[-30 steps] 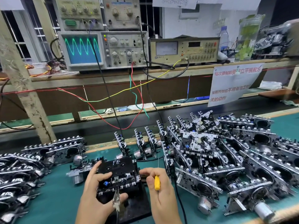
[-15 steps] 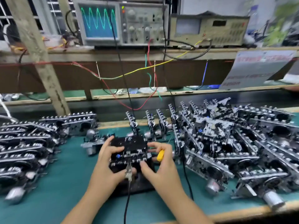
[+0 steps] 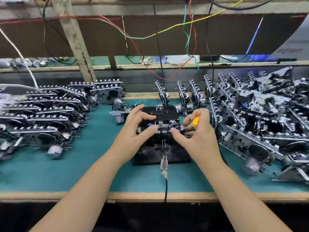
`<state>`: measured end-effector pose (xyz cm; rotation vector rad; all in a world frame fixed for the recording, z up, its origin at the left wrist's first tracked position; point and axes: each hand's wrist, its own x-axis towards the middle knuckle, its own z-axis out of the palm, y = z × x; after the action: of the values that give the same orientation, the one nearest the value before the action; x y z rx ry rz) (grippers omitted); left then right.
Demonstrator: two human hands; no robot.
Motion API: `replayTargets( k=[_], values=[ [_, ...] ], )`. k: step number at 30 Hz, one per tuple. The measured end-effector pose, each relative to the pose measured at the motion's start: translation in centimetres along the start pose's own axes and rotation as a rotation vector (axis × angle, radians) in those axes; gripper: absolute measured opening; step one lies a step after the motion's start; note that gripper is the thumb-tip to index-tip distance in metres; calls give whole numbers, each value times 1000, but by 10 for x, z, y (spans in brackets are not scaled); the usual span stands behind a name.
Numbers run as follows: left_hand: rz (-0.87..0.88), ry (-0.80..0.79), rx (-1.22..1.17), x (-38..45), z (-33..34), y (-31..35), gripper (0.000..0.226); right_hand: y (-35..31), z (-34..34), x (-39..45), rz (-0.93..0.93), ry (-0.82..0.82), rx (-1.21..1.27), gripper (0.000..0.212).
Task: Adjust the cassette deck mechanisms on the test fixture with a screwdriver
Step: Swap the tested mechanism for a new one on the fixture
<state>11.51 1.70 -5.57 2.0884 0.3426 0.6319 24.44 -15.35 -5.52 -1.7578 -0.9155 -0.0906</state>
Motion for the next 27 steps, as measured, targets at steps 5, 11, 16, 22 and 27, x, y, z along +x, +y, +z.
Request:
replayTargets(
  k=[5, 11, 16, 22, 27],
  values=[
    [25, -6, 305, 31, -8, 22, 14, -2, -3, 0, 18, -40, 41, 53],
    [57, -329, 840, 77, -33, 62, 47, -10, -4, -4, 62, -117, 8, 53],
    [251, -258, 942, 68, -30, 55, 55, -15, -6, -4, 27, -124, -42, 50],
    [24, 345, 402, 30, -52, 32, 33, -19, -9, 0, -95, -182, -142, 54],
    [-288, 262, 754, -52, -57, -17, 27, -19, -15, 4, -184, -326, -236, 45]
  ],
)
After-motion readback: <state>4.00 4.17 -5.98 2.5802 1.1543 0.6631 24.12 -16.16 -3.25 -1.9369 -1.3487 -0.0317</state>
